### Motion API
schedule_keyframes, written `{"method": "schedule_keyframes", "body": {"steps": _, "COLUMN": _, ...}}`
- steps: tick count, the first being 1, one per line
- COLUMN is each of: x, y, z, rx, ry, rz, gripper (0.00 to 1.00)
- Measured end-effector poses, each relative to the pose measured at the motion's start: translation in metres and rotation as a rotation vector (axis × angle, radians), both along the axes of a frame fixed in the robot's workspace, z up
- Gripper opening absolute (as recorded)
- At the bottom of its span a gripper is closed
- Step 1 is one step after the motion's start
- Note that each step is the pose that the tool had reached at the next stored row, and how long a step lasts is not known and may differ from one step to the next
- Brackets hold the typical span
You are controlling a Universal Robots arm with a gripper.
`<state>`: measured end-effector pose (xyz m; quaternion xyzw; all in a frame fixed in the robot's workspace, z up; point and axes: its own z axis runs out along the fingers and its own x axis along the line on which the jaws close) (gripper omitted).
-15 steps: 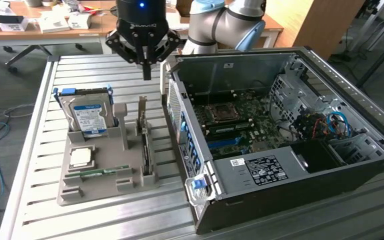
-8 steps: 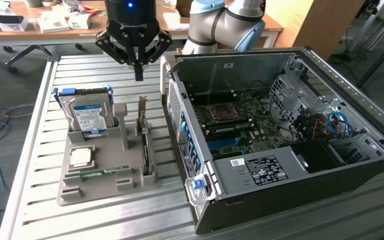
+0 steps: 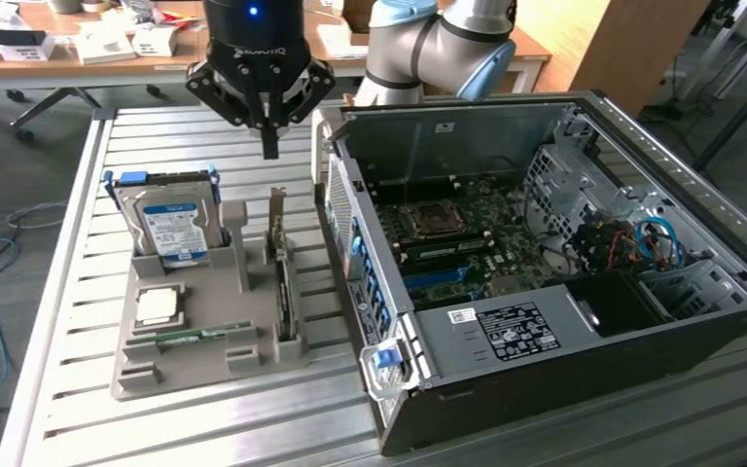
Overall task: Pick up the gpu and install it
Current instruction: 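Reach for the gpu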
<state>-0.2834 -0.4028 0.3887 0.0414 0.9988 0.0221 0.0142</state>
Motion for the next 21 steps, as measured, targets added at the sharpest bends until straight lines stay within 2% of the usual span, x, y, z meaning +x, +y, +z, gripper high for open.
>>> {"method": "schedule_keyframes", "body": {"steps": 9, "x": -0.001, "y": -0.0237, "z": -0.0001, "rx": 0.0001, "ry": -0.0001, "rz": 0.0, "gripper": 0.11}}
{"method": "schedule_keyframes", "body": {"steps": 21, "x": -0.003, "y": -0.0481, "z": 0.0, "rx": 0.0001, "ry": 0.0, "rz": 0.0, "gripper": 0.11}}
